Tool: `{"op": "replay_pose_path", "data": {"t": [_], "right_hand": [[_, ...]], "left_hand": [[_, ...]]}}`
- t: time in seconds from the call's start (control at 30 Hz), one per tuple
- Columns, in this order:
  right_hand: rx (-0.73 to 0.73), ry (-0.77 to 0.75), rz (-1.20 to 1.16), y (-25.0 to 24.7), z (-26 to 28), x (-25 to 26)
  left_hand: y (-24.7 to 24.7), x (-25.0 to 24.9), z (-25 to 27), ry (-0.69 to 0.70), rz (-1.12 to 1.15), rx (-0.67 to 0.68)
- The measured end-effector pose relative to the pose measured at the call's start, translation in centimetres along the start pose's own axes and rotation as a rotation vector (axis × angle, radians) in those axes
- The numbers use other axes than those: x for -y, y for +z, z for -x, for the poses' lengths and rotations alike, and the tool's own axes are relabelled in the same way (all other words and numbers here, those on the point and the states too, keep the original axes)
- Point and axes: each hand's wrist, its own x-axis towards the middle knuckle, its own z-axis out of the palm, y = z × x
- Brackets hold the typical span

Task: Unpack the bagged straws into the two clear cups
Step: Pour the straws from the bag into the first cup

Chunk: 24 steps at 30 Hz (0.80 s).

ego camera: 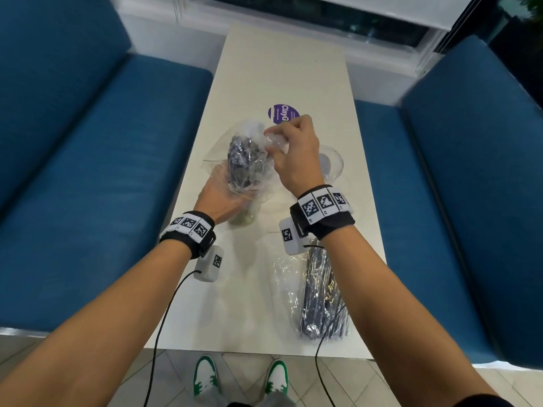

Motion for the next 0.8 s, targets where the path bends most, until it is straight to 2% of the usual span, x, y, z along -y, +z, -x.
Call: {"op": "replay_pose_path", "data": {"t": [0.1,0.3,0.43,0.5,0.6,0.67,0.73,0.8], "right_hand": [[0.006,0.066,0.004,0.1,-0.2,-0.1],[0.17,0.131,0.068,-0.9,-0.6,0.4],[0.225,0.252,-0.091,-2.0,-0.9,0.8],[0.214,0.225,-0.121,-2.4,-0.5,1.4],[0.112,0.139,-0.175,-2.7,0.1,2.1],[0.066,0.143,-0.221,-3.1,-0.1,2.4],[0.071,0.177,-0.305,-3.8,-0.4,2.8],[0.16,0.173,-0.324,-4.1,-0.5,3.1]], "left_hand": [[-0.5,-0.7,0.3,0.038,0.035,0.057],[-0.6,0.6,-0.3,-0.062,-0.005,0.031],[-0.7,-0.3,0.0,-0.127,-0.004,0.028],[-0.5,-0.3,0.1,-0.158,0.003,-0.006],[-0.2,0.0,-0.1,-0.125,-0.034,-0.035],[-0.3,-0.1,0.0,-0.135,-0.051,-0.044],[-0.4,-0.4,0.1,-0.147,-0.072,-0.058],[-0.3,-0.5,0.1,-0.14,-0.1,-0.048]]}}
